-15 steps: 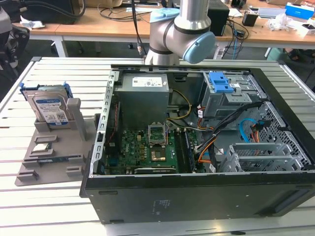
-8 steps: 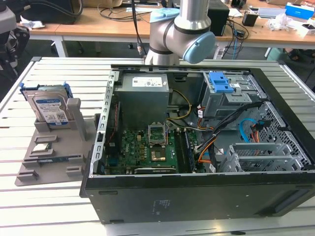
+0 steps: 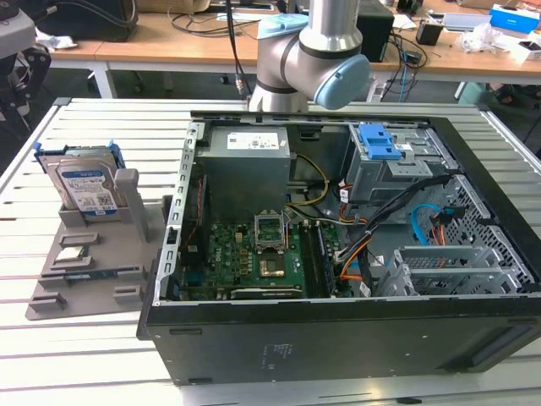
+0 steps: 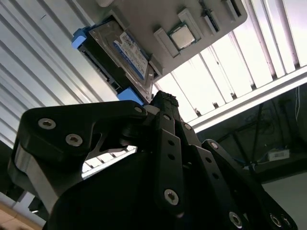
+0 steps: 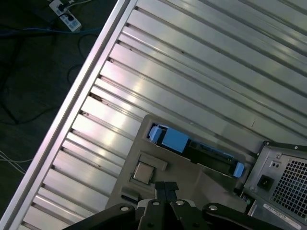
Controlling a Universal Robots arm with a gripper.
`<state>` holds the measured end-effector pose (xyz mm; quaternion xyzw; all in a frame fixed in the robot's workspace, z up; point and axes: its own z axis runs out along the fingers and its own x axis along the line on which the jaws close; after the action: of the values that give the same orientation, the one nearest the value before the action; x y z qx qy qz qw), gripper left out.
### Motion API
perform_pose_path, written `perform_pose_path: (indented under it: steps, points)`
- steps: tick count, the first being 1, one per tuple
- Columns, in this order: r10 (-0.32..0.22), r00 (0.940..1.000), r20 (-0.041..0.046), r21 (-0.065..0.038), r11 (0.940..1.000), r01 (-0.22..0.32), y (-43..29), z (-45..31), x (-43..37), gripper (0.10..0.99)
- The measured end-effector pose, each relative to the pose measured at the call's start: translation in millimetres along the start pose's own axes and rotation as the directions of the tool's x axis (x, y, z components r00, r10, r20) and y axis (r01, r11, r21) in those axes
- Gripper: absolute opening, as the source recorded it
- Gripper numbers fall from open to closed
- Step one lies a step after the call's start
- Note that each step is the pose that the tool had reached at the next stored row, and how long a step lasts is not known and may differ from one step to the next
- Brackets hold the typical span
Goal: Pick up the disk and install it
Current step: 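Pick up the disk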
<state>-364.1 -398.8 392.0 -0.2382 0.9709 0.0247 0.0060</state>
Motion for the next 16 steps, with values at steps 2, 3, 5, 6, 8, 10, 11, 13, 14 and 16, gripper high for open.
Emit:
perform_pose_path:
  steps: [2, 3, 5, 6, 8, 10, 11, 13, 14, 16]
  points:
    - [-0.014, 0.9999, -0.0007, 0.0, 0.9999, 0.014, 0.0, 0.0, 0.0, 0.106]
    - [-0.026, 0.9997, -0.0012, -0.001, 0.9997, 0.026, 0.0, 0.0, 0.0, 0.106]
    - [-0.041, 0.9991, -0.0019, -0.001, 0.9991, 0.041, 0.0, 0.0, 0.0, 0.106]
    - [-0.051, 0.9987, -0.0023, -0.001, 0.9987, 0.051, 0.0, 0.0, 0.0, 0.106]
    - [-0.071, 0.9974, -0.0033, -0.002, 0.9974, 0.071, 0.0, 0.0, 0.0, 0.106]
    - [-0.096, 0.9954, -0.0042, -0.002, 0.9954, 0.096, 0.0, 0.0, 0.0, 0.106]
    - [-0.103, 0.9947, -0.0045, -0.003, 0.9947, 0.103, 0.0, 0.0, 0.0, 0.106]
    - [-0.12, 0.9928, -0.0053, -0.003, 0.9928, 0.12, 0.0, 0.0, 0.0, 0.106]
    - [-0.132, 0.9913, -0.0058, -0.003, 0.9913, 0.132, 0.0, 0.0, 0.0, 0.106]
    - [-0.159, 0.9873, -0.0069, -0.004, 0.9873, 0.159, 0.0, 0.0, 0.0, 0.106]
